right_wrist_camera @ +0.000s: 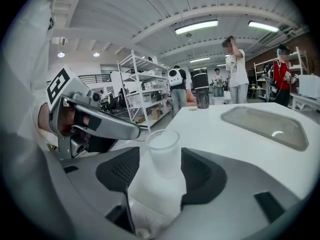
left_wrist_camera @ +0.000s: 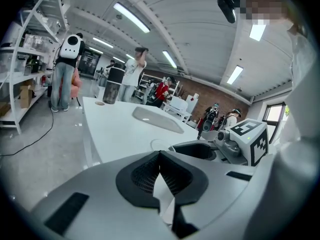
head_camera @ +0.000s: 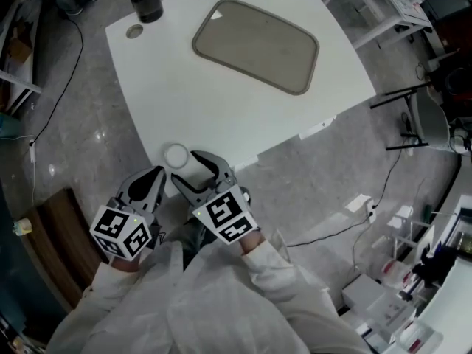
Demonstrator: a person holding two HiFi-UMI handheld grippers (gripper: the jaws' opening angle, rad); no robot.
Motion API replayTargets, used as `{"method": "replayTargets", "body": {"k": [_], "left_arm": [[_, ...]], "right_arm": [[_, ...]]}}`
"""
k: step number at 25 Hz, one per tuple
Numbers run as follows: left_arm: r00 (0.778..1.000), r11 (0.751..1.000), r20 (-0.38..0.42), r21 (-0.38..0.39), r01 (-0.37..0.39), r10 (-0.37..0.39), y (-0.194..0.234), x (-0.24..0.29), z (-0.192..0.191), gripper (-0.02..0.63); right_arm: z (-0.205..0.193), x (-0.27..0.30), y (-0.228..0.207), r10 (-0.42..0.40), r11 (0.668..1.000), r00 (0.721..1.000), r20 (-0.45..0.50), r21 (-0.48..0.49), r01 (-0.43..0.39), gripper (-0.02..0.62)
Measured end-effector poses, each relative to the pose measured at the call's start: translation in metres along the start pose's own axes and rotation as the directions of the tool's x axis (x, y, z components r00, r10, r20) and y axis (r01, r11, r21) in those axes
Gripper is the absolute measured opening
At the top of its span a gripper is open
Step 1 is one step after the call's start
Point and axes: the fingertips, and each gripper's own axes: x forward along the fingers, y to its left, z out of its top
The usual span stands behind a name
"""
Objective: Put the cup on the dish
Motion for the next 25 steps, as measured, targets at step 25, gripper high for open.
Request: {"method": "replayTargets", "body": {"k": [25], "left_arm": [[0.998,0.997,-0.058,-0.058,-0.043,0.040,0.027,0.017,-0.020,0.009]], "right_arm": [[-0.010,0.041,-0.007,0.036,0.995,0.999,-0.029,-0.094,-0.038,0.259]]}}
